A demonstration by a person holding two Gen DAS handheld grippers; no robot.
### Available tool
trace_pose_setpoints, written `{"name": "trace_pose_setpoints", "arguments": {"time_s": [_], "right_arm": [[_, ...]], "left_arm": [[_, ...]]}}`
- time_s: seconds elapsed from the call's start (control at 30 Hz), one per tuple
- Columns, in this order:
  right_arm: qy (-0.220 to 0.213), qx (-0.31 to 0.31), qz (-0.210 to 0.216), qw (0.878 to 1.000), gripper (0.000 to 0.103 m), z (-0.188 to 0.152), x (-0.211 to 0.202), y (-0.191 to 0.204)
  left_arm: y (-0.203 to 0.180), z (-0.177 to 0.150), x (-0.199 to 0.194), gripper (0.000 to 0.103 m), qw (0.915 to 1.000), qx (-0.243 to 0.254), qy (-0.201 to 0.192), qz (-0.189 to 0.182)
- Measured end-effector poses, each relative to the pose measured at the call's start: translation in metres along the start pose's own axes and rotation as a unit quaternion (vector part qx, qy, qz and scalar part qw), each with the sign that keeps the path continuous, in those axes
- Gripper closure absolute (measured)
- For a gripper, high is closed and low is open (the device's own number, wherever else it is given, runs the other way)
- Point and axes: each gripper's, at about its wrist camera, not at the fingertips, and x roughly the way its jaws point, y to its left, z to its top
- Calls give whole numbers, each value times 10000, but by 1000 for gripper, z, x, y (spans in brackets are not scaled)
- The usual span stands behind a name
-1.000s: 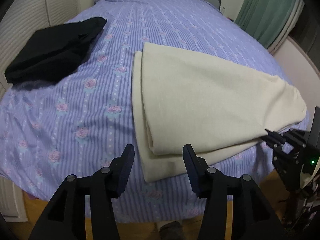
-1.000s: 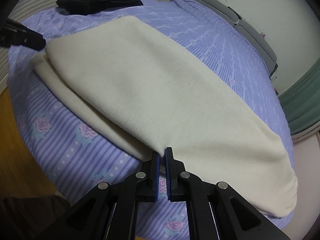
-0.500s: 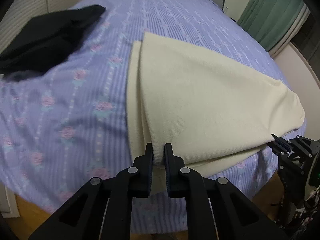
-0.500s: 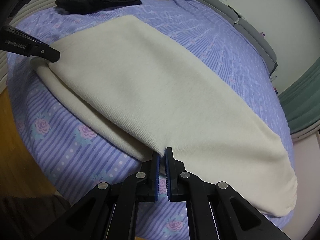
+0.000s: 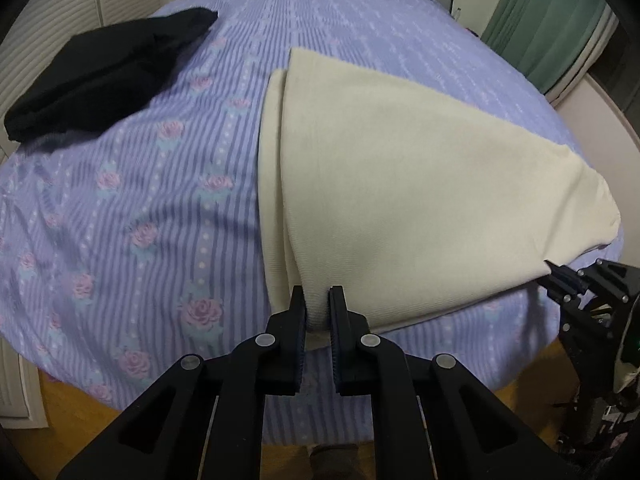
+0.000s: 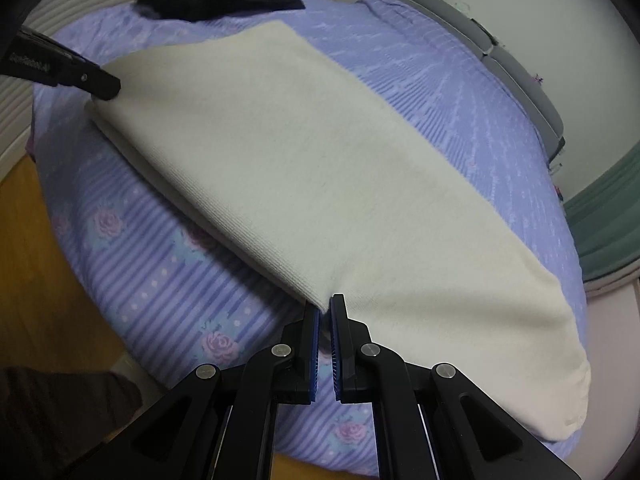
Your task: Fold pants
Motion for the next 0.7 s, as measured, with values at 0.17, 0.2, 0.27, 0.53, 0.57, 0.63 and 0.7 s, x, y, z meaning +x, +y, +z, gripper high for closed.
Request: {"name": "trace_pose_setpoints", "arguments": {"time_s": [0.17,0.2,0.27,0.53,0.57,0.63,0.7], "right_arm": [[-4,127,155,9998,76,5,-1,-9],[-99,112,191,9997,71,6,-8,-10],[-374,17,255,9990,67,12,-24,-13],[-1285,-549,1485,9790,42,104,-44,-47],[-1266,-648,1775,9738,42,125,-32,-51],[-1233,-928,2189,9635,42,165,-7,-55],[-1116,-1286,2584,9509,42,202,19,-52]], "left_arm": [[0,1,-6,86,10000,-15,-68,3],[0,-3,-7,85,10000,-19,-74,5],[0,-4,-11,83,9999,-74,-75,4],[6,-7,-14,79,9978,-664,-47,-72],[7,-7,-14,79,9970,-771,-46,-96],[8,-7,-11,77,9960,-886,-34,-106],[10,-7,-7,77,9955,-945,-3,-80]]}}
